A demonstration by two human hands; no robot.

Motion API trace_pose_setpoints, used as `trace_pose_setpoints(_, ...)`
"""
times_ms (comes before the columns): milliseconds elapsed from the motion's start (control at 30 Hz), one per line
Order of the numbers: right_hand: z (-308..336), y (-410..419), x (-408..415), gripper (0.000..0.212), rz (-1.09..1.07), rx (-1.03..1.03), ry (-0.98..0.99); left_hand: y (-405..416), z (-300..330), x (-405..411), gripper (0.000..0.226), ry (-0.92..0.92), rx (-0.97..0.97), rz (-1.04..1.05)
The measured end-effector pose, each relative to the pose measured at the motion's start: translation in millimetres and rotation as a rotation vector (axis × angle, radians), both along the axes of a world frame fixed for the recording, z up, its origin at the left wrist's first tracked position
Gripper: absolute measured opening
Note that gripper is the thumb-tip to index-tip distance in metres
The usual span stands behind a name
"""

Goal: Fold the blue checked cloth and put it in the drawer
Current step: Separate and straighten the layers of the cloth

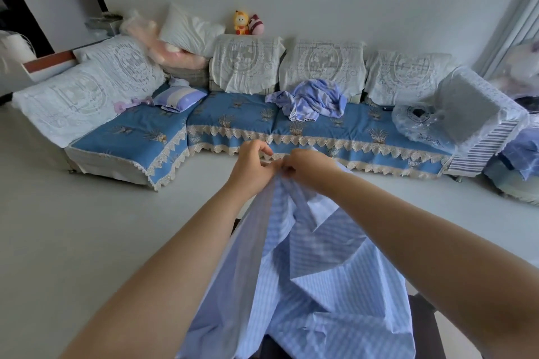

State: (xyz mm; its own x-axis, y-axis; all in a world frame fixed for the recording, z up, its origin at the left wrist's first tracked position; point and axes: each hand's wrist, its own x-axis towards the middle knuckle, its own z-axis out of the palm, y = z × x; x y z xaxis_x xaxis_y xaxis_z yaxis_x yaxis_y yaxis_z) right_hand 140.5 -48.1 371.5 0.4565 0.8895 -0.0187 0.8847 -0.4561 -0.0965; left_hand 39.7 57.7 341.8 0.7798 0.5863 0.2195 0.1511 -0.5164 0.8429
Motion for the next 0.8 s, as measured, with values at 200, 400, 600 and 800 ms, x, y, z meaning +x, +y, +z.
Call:
trace_pose_setpoints(200,-3,-2,38,0.016,-0.387,0.237,0.13,-3,-68,-51,0.03,0.511,0.125,-0.016)
trace_pose_setpoints(400,1,-14,64,0.028,-0.652,0.434,0.3,5,-91,-81,0.036,0.501,-0.121,-0.143)
trace_pose_setpoints(600,-7,-41,80,0.031,-0.853,0.588,0.407,3,-96,-100,0.031,0.788,-0.086,-0.463)
trace_pose_setpoints(800,-20,-61,86,0.033,-0.919,0.663,0.421,-28,-100,-97,0.016,0.918,-0.168,-0.672)
